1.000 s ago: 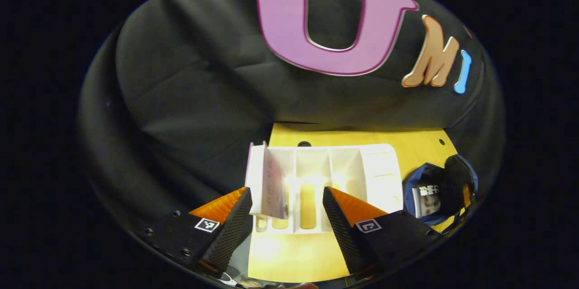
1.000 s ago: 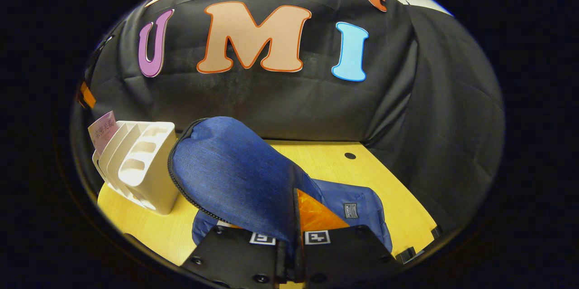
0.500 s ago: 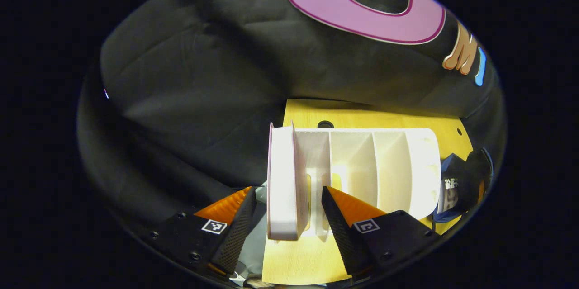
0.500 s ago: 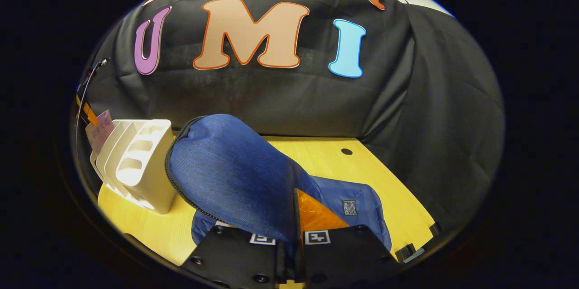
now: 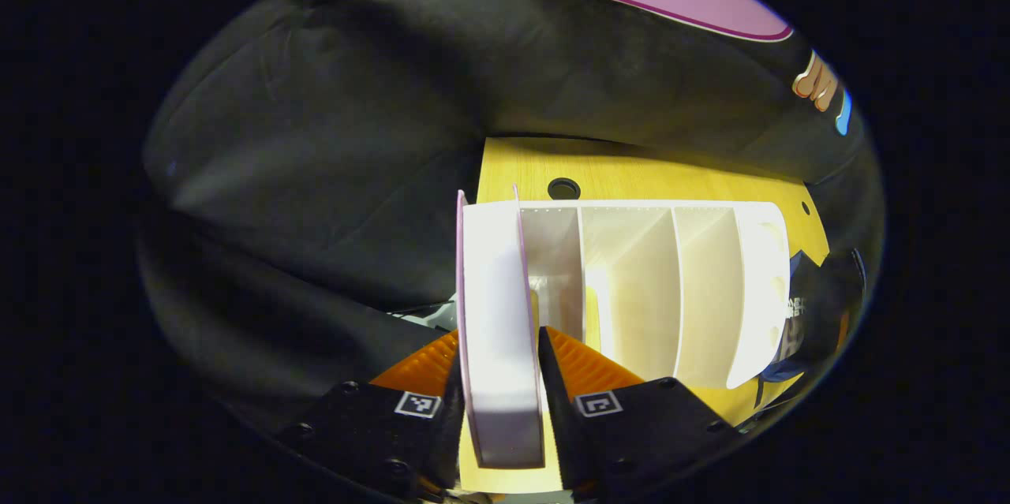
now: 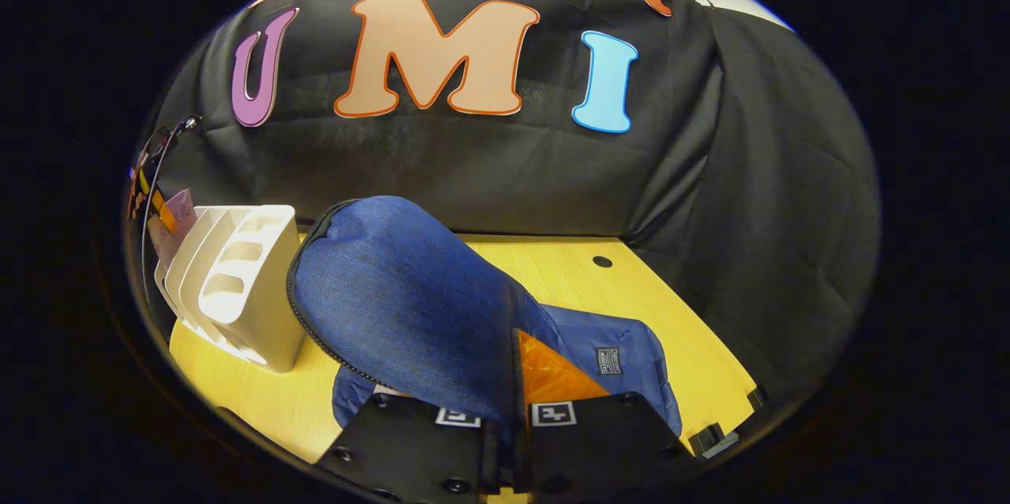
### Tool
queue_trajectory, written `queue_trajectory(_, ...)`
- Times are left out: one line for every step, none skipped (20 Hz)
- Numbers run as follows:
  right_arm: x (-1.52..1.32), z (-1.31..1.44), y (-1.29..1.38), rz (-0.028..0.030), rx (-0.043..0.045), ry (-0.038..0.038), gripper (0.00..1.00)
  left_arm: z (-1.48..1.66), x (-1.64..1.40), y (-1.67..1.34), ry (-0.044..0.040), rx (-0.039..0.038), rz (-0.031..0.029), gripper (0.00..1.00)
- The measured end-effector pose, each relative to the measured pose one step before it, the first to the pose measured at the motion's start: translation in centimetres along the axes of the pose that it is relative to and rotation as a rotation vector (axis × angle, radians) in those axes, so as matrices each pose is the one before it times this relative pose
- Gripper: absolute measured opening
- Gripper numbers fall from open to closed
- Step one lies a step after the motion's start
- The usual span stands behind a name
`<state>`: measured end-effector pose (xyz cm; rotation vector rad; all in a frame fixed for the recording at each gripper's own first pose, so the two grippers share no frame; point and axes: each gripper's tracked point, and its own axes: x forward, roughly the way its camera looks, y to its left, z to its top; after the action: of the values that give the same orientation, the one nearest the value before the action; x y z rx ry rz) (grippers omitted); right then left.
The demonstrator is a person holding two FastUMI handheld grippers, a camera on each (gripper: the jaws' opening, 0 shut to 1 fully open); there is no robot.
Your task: Open the schoolbag, grab two books from the bookshelf and put them into the schoolbag.
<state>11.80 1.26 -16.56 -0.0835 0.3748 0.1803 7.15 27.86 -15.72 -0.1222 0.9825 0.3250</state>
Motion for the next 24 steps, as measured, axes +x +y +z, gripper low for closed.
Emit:
queue_trajectory(0.071,0.006,-0.015,0.00132,0.00079,-0.00092,0.1,0.024,0.382,-0.309,0.01322,0.00104,-0.00258,0.44)
queue_trajectory(0.047,-0.038,0.02,0.00224,0.00149,0.00003,0.1,-0.17,0.334,-0.268,0.01547,0.00471,-0.00665,0.44)
queue_trajectory(-0.223,-0.166,0.018,0.00284,0.00054,0.00063,0.1,-0.088,0.374,-0.298,0.01764,0.00734,-0.00068,0.43)
queue_trajectory(-0.06,0.144,0.01,0.00055,-0.00043,0.00031,0.1,-0.319,0.226,0.047,0.01749,0.00158,0.00208,0.42)
queue_trajectory(0.056,-0.032,-0.034,-0.00066,-0.0006,0.00067,0.1,-0.414,0.285,-0.137,0.02742,-0.00978,0.00377,0.39)
queue_trajectory(-0.021,0.023,-0.046,-0.0007,0.0,-0.00085,0.1,-0.379,0.435,-0.219,0.02825,-0.01113,-0.00831,0.4)
queue_trajectory(0.065,0.045,0.021,0.0007,-0.00008,0.00202,0.1,-0.373,0.128,0.037,0.01856,-0.00904,-0.0006,0.42)
queue_trajectory(0.004,0.057,-0.016,0.00093,-0.00087,0.00132,0.1,-0.031,0.055,0.059,0.0164,-0.00728,0.00246,0.41)
queue_trajectory(-0.058,-0.093,0.032,0.00102,-0.00152,-0.00005,0.1,-0.09,0.316,0.028,0.00215,-0.00722,0.00544,0.41)
queue_trajectory(0.021,-0.01,0.058,0.00198,-0.00265,0.00139,0.1,-0.316,0.012,-0.053,0.01328,-0.00325,0.00443,0.4)
queue_trajectory(0.058,-0.022,-0.009,0.00122,-0.00233,0.0004,0.1,-0.094,-0.058,-0.029,0.00831,-0.00681,0.00378,0.4)
queue_trajectory(0.024,0.059,-0.014,0.00089,-0.00069,-0.00023,0.1,-0.331,-0.059,-0.16,0.00873,-0.01225,0.00205,0.4)
queue_trajectory(-0.036,-0.006,-0.064,0.00045,0.00094,-0.00141,0.1,-0.248,-0.006,-0.01,0.01058,-0.01131,0.00316,0.4)
queue_trajectory(-0.008,0.01,-0.034,0.00096,0.00256,-0.0001,0.1,-0.626,-0.076,-0.014,0.02211,-0.01553,0.00243,0.4)
queue_trajectory(0.019,-0.107,0.017,0.00271,0.00246,-0.00092,0.1,-0.616,-0.233,-0.193,0.02354,-0.01569,-0.00734,0.4)
queue_trajectory(0.009,0.039,0.005,0.00162,0.00038,-0.00069,0.1,-0.571,-0.478,-0.315,0.02073,-0.01605,-0.01218,0.4)
queue_trajectory(-0.038,-0.044,0.03,0.00192,0.00013,-0.0007,0.1,-0.682,-0.722,-0.058,0.0161,-0.01739,-0.00479,0.41)
queue_trajectory(-0.058,0.007,-0.004,0.00148,-0.0005,-0.00245,0.1,-0.528,-0.586,0.302,0.01125,-0.01436,0.00225,0.41)
queue_trajectory(0.063,-0.117,-0.069,0.00199,-0.00153,-0.00115,0.1,-0.516,-0.684,0.148,0.00923,-0.01017,0.00327,0.4)
queue_trajectory(-0.059,-0.064,0.033,0.00262,-0.0014,-0.00108,0.1,-0.51,-0.742,0.139,0.0055,-0.00737,0.00666,0.4)
queue_trajectory(-0.028,0.046,-0.033,0.00276,-0.00157,-0.00225,0.1,-0.476,-0.922,0.244,0.00504,-0.00205,0.00865,0.4)
queue_trajectory(-0.122,0.022,-0.005,0.00339,-0.00158,-0.00296,0.1,-0.552,-0.662,0.053,0.00233,-0.00074,0.00413,0.41)
queue_trajectory(0.076,-0.044,-0.012,0.00298,0.00067,-0.00062,0.1,-0.782,-0.846,0.074,0.00441,-0.00677,0.00184,0.41)
queue_trajectory(0.002,-0.117,0.012,0.00428,0.00398,0.00361,0.1,-0.972,-1.174,0.035,0.0023,-0.01766,0.00001,0.41)
